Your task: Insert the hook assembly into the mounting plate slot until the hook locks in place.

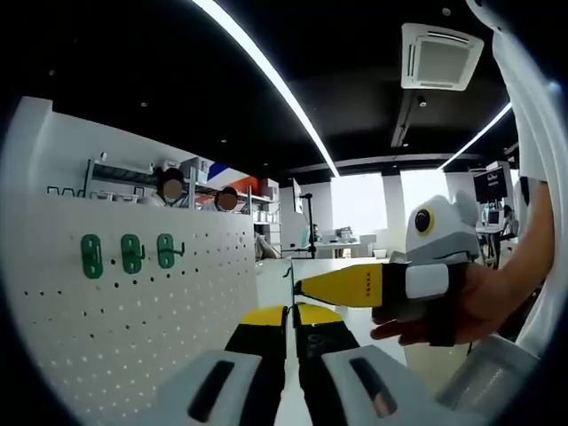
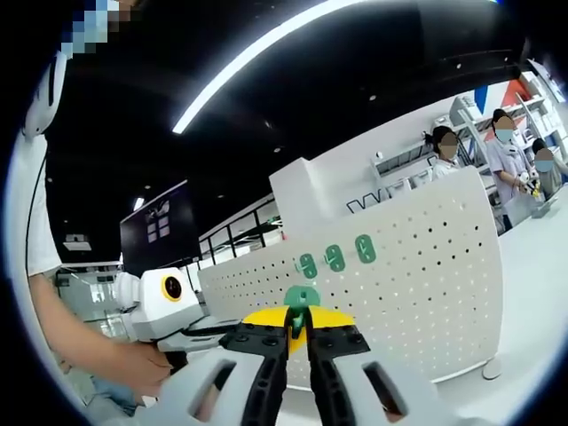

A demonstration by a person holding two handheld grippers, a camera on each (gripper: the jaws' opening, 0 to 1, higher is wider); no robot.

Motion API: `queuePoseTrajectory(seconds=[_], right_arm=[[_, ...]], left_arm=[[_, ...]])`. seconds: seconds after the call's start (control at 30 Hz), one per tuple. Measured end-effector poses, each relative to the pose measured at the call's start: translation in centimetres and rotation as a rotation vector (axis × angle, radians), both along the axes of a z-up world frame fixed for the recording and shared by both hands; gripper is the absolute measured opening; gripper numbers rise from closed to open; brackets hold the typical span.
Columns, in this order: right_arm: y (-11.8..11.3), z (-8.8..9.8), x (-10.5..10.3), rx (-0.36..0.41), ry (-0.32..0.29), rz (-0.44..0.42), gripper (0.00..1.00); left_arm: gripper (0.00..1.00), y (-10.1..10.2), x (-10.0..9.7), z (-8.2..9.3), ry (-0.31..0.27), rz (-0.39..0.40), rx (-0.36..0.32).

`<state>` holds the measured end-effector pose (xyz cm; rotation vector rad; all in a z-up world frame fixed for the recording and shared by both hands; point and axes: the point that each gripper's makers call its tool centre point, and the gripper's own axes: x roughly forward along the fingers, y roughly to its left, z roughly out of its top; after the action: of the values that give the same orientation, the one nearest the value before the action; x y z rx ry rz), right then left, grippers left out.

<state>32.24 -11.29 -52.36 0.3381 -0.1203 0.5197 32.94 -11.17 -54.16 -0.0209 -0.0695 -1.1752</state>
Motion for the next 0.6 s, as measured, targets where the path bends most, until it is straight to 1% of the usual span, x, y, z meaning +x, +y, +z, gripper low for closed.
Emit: queuePoseTrajectory(seconds=[0.1, 0.5, 0.6], right_arm=[[0.10, -0.19, 0.07, -0.018, 0.002, -0.005, 0.04], [0.12, -0.15, 0.15, -0.016, -0.004, -0.019, 0.02], [0.12, -0.25, 0.22, -0.033, 0.000, -0.022, 0.02]], left_arm=[[0.02, 0.02, -0.01, 0.04, 0.002, 0.007, -0.005], [0.02, 0.11, 0.02, 0.18, -0.004, 0.017, -0.004], [0.03, 0.10, 0.06, 0.01, 0.002, 0.018, -0.001]])
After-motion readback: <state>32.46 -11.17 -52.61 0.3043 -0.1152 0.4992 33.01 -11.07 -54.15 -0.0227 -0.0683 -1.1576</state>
